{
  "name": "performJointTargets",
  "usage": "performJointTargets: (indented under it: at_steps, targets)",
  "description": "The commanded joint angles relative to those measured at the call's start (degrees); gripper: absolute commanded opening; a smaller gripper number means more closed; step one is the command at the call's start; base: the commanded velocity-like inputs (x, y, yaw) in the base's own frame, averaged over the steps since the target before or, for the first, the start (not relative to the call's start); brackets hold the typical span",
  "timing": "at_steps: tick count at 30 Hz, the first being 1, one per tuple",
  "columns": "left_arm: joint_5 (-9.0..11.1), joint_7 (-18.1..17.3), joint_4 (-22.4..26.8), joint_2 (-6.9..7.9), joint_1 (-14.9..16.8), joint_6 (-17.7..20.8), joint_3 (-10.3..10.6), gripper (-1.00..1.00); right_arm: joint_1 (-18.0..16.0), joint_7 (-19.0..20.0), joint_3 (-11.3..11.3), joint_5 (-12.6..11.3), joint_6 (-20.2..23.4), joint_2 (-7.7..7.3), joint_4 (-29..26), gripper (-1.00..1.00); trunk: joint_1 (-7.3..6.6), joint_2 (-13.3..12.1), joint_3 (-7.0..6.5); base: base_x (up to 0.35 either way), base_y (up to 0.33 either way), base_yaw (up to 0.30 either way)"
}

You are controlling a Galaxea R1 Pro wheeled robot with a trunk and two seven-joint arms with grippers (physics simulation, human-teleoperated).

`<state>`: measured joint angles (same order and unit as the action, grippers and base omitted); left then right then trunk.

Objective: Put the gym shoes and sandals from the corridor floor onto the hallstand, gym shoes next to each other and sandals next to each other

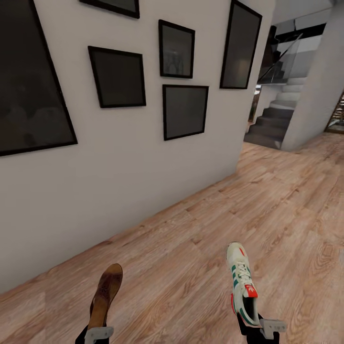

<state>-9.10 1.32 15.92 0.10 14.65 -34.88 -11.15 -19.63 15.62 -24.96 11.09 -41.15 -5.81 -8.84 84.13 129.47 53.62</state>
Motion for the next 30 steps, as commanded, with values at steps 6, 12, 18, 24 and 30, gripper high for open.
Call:
performJointTargets:
  at_steps: [6,12,18,24,30]
  targets:
    - [-0.67,0.18,-0.01,-0.02,0.03,-0.18,-0.36,-1.0,-0.06,0.2,-0.53,0.45,-0.16,0.01,0.05,-1.0,0.01,0.02,0.23,0.216,-0.179,-0.247]
    - [-0.66,0.18,-0.01,-0.02,0.03,-0.18,-0.36,-1.0,-0.06,0.2,-0.53,0.43,-0.16,0.01,0.05,-1.0,0.01,0.02,0.4,0.247,-0.197,-0.247]
    - [-0.66,0.18,-0.01,-0.02,0.03,-0.18,-0.36,-1.0,-0.06,0.2,-0.53,0.43,-0.16,0.01,0.05,-1.0,0.01,0.02,0.58,0.277,-0.194,-0.247]
    - [-0.66,0.18,-0.01,-0.03,0.03,-0.18,-0.36,-1.0,-0.06,0.2,-0.53,0.43,-0.16,0.01,0.05,-1.0,0.01,0.02,0.76,0.312,-0.126,-0.247]
    - [-0.66,0.18,-0.01,-0.02,0.03,-0.18,-0.36,-1.0,-0.06,0.2,-0.53,0.45,-0.16,0.01,0.05,-1.0,0.01,0.02,0.93,0.334,-0.018,-0.247]
